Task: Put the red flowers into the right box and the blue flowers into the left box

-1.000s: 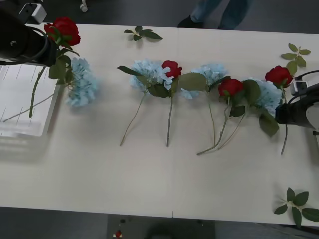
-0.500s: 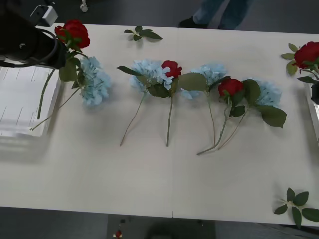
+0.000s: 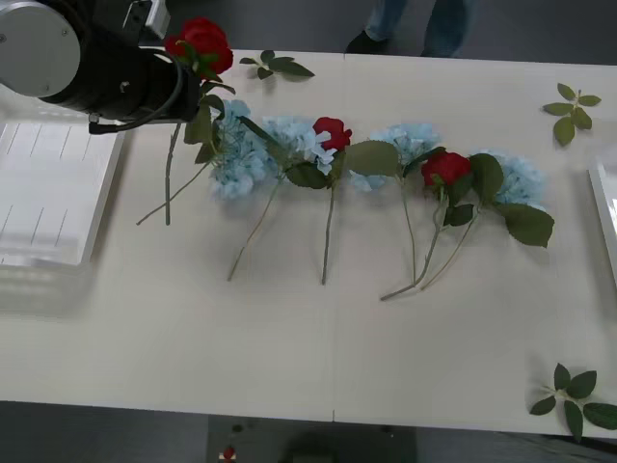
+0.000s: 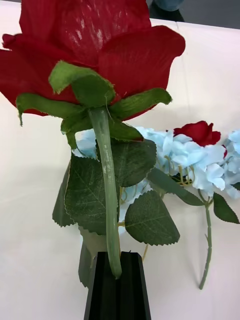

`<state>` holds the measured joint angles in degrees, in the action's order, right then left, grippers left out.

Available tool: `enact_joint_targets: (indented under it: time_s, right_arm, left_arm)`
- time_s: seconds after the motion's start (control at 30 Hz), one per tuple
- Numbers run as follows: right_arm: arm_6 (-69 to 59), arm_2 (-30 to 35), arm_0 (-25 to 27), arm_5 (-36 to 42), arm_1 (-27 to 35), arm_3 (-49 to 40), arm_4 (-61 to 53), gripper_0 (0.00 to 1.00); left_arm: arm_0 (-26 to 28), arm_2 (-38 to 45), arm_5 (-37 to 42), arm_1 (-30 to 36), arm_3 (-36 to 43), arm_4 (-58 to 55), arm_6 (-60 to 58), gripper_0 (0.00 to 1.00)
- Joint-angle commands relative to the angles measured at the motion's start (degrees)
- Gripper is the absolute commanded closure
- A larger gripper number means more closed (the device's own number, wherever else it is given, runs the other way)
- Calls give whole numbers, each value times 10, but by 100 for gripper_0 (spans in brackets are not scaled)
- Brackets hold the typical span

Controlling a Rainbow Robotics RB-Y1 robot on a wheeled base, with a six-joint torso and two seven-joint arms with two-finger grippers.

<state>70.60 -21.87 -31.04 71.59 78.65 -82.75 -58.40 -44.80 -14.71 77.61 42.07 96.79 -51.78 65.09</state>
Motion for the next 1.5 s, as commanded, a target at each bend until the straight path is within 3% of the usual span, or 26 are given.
enact_joint_targets:
  time_s: [0.03, 0.07, 0.1, 0.53, 0.97, 1.0, 1.03, 1.07, 1.1, 1.13, 1.2, 1.5]
  right_arm:
    - [82, 1, -2, -4, 16, 59, 11, 100]
    - [90, 2, -3, -6, 16, 67, 11, 100]
    - [108, 1, -3, -11, 16, 81, 14, 100]
    - [227, 8, -3, -100, -17, 262, 74, 100]
    - [228, 8, -3, -144, -62, 296, 114, 100]
    - [228, 8, -3, -145, -63, 292, 114, 97]
    - [227, 8, -3, -145, -65, 290, 114, 72]
    - [226, 8, -3, -146, -66, 290, 114, 58]
    - [226, 8, -3, -147, -68, 288, 114, 32]
    - [226, 8, -3, -150, -69, 287, 114, 14]
    - [225, 8, -3, -153, -73, 287, 114, 6]
    - [221, 8, -3, -153, -78, 272, 101, 6]
  left_arm:
    - [14, 6, -6, 10, 15, 11, -1, 56]
    - [14, 6, -6, 10, 15, 12, 0, 31]
    - [16, 6, -6, 10, 15, 15, 3, 0]
    - [20, 6, -5, 11, 15, 24, 21, 0]
    - [20, 6, 41, 38, 15, 48, 83, 0]
    - [20, 6, 53, 47, 14, 49, 101, 0]
    - [20, 6, 64, 54, 15, 49, 116, 0]
    - [20, 6, 69, 57, 15, 48, 123, 0]
    - [20, 6, 81, 64, 14, 48, 133, 0]
    - [20, 6, 90, 67, 15, 48, 138, 0]
    - [20, 6, 108, 69, 13, 48, 138, 0]
    - [39, 6, 130, 69, 10, 41, 148, 0]
